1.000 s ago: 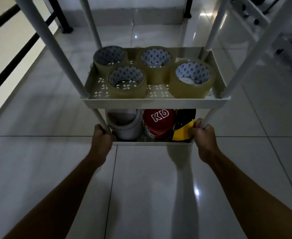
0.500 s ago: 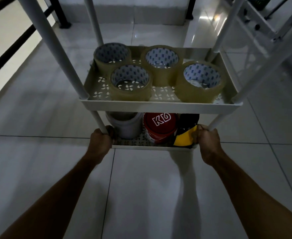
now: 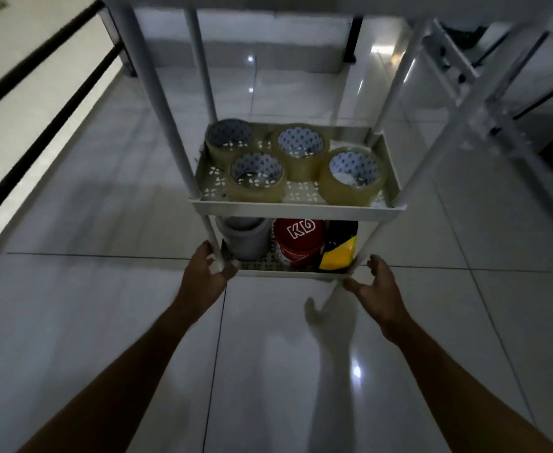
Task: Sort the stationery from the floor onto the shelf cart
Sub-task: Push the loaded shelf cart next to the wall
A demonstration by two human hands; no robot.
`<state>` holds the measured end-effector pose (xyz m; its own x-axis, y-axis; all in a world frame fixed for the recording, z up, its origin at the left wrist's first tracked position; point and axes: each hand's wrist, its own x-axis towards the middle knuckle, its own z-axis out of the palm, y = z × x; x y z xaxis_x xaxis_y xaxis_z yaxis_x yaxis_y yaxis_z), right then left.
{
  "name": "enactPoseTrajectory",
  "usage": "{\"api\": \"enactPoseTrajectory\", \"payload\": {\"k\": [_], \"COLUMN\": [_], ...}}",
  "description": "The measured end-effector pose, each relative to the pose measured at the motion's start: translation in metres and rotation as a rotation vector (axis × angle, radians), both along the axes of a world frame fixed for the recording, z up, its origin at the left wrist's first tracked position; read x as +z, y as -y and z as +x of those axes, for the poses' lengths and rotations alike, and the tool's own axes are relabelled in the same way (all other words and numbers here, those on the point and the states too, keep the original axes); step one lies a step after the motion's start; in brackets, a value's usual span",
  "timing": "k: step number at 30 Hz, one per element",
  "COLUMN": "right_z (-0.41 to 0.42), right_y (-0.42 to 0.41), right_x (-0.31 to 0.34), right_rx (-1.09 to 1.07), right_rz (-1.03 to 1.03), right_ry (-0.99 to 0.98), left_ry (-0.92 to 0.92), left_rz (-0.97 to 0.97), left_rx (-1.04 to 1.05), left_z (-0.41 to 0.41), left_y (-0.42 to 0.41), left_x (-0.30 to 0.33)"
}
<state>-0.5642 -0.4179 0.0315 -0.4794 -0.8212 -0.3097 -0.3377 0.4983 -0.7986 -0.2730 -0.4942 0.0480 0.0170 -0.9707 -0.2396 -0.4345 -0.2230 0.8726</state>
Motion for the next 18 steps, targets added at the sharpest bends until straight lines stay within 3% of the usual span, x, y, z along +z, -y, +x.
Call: {"api": "enactPoseTrajectory", "payload": {"k": [7,14,18], "right_z": [0.032,0.064,0.078], "right_y": [-0.048,-0.114,-0.157], "right_x": [0.095,0.197,0.245], "right_rx": [0.102,0.221,0.240], "right_rz": [-0.011,-0.269,-0.311], "right_ry": [-0.046,-0.154,-0.198], "left_ry": [0.083,0.058,0.080], "left_rz": [-0.074,-0.237,-0.335], "left_rx": [-0.089,-0.130,-0.130], "left_z": [0.005,0.012,0.026], "left_y": [-0.070,-0.150,-0.190], "left_x": [0.081,0.169,0.216]}}
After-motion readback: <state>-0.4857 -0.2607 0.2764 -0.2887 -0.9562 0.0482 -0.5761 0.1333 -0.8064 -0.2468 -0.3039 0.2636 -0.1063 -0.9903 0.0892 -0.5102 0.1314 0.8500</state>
